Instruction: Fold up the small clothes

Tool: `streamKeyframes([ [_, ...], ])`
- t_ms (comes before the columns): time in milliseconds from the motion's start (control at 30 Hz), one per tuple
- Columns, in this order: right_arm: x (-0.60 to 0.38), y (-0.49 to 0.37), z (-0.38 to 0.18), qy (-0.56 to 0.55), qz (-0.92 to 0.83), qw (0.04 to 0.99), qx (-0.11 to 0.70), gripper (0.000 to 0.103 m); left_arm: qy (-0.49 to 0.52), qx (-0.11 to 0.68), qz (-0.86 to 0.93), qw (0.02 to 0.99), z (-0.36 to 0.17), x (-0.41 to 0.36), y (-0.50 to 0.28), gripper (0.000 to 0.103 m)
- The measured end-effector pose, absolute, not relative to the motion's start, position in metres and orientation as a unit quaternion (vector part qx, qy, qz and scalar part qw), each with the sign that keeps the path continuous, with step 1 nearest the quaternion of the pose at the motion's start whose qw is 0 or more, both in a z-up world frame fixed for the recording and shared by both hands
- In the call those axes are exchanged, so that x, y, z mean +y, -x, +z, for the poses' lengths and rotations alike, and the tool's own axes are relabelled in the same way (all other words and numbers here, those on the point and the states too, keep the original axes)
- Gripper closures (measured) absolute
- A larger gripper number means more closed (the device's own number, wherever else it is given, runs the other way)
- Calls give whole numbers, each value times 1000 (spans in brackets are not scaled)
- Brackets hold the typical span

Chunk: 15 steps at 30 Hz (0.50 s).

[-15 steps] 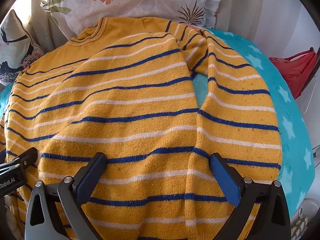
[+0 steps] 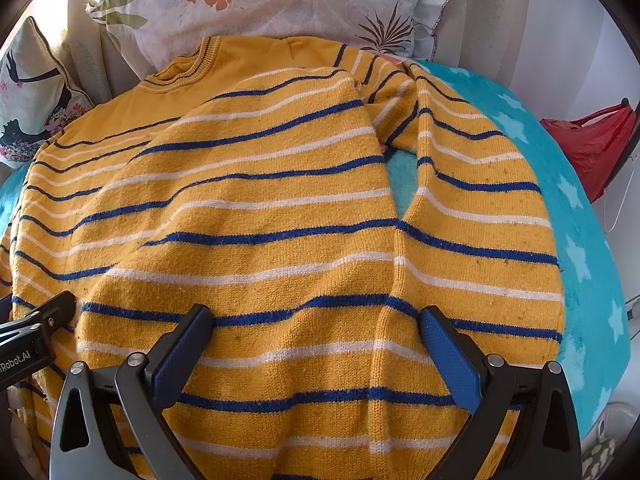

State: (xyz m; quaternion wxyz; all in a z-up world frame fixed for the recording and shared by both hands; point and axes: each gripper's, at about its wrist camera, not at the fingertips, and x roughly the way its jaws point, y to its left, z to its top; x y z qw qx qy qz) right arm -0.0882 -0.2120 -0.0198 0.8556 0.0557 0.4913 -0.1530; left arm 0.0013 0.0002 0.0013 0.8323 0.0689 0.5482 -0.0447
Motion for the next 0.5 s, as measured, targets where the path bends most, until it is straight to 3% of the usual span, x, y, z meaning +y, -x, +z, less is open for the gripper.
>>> streamKeyframes([
  [500,-207,86,-16,-50,-158,855,492,0,-72,549,-43,831,2,4,-2,0],
])
